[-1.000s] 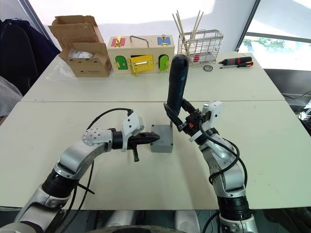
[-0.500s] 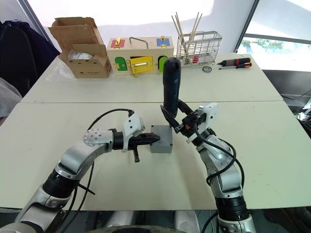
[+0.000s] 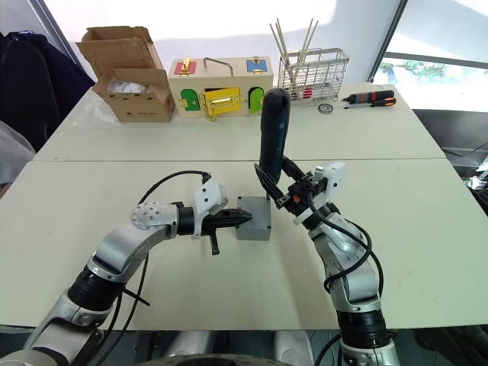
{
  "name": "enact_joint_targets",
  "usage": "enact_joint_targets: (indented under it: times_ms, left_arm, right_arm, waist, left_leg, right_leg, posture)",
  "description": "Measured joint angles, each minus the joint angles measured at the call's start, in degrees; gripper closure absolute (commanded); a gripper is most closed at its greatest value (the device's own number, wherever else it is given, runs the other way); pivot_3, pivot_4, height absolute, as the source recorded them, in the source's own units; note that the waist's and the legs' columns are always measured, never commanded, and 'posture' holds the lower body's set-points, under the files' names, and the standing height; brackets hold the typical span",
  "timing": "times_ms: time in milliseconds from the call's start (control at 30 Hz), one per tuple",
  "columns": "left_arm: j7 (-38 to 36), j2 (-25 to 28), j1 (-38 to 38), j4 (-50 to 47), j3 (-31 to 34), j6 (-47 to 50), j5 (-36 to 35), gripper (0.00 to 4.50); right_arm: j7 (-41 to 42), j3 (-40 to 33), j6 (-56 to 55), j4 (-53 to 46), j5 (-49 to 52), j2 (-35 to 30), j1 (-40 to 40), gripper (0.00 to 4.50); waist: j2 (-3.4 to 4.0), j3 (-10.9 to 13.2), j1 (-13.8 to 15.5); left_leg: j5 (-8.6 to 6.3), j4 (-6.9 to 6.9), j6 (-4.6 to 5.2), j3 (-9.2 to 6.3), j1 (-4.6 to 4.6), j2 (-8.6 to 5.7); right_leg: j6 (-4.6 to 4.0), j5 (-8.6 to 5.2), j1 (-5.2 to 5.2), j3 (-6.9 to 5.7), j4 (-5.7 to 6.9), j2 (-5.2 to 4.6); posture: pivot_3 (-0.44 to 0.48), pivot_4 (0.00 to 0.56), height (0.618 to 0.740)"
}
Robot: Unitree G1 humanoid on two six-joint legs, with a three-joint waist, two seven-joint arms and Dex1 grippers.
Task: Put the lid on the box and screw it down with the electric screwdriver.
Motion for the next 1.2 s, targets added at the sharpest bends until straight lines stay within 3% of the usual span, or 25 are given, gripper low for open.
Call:
enact_joint_targets:
  times_ms: [1200]
  left_arm:
    - [0.0, -0.3, -0.7, 0.7, -0.2, -1.3, 0.0, 4.50]
  right_arm:
    - [-2.9, -1.6, 7.0, -3.1, 3.1, -0.9, -2.8, 2.63]
  waist:
    - [0.20, 0.7, 0.0]
  left_leg:
    - [0.00, 0.00, 0.00, 0.00, -0.19, -0.01]
  right_leg:
    - [0.01, 0.00, -0.05, -0.01, 0.01, 0.00]
  posture:
    - [0.000, 0.150, 0.730]
